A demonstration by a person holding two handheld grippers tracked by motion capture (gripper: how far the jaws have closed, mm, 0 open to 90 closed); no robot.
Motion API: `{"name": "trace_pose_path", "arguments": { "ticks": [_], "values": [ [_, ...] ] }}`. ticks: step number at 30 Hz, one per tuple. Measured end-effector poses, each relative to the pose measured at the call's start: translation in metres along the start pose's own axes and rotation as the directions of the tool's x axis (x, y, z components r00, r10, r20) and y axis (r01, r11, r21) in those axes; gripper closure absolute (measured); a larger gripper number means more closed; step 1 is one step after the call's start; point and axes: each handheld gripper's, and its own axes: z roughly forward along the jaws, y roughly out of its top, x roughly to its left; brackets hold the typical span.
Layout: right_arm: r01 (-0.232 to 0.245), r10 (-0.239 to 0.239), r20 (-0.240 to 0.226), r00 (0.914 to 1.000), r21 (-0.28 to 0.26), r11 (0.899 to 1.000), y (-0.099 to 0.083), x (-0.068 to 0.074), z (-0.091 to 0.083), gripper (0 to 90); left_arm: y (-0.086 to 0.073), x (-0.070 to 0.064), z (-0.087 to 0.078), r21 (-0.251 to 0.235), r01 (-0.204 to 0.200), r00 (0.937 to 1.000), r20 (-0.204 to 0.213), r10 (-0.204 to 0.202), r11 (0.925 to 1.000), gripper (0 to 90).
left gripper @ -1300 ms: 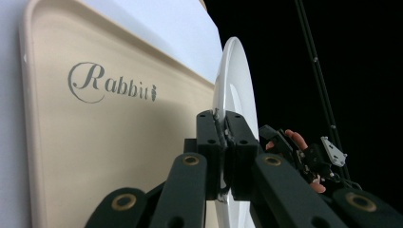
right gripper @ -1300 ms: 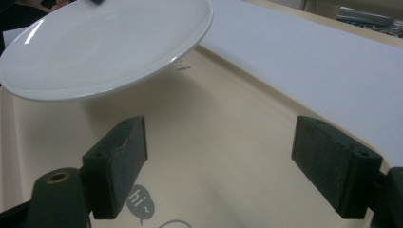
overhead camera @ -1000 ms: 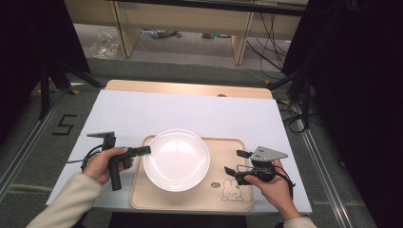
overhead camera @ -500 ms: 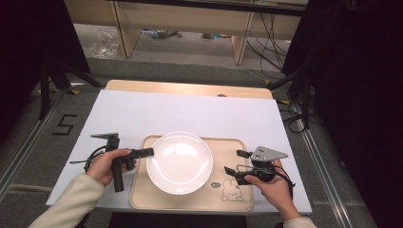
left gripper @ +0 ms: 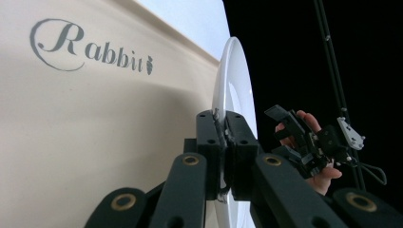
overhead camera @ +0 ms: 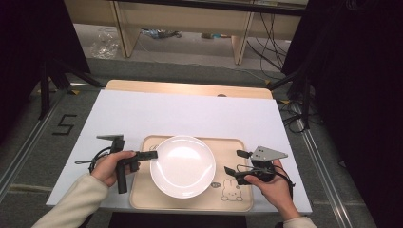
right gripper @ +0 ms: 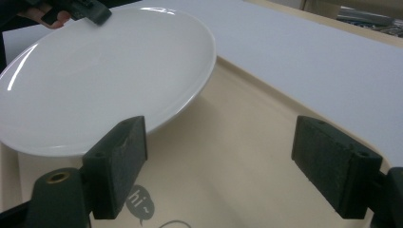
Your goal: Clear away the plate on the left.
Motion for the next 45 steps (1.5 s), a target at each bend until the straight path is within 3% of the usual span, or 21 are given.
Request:
{"name": "trace_pose_path", "arguments": {
  "ticks": [31,39,45],
  "values": [
    [0.004,-0.004,0.012,0.9999,0.016,1.0,0.0,0.0,-0.001,20.2,-0.007,0.007,0.013,0.054,-0.017,0.9971,-0.072,0.021,0.9984,84.7],
    [0.0,0.0,0.005,1.0,0.003,1.0,0.0,0.001,0.0,20.3,-0.007,0.007,0.014,0.065,-0.065,0.9889,-0.129,0.073,0.9957,86.2],
    [0.002,-0.002,0.005,1.0,0.003,1.0,0.0,0.001,0.0,20.3,-0.006,0.009,0.014,0.074,-0.074,0.9849,-0.151,0.084,0.9945,86.5]
  ]
}}
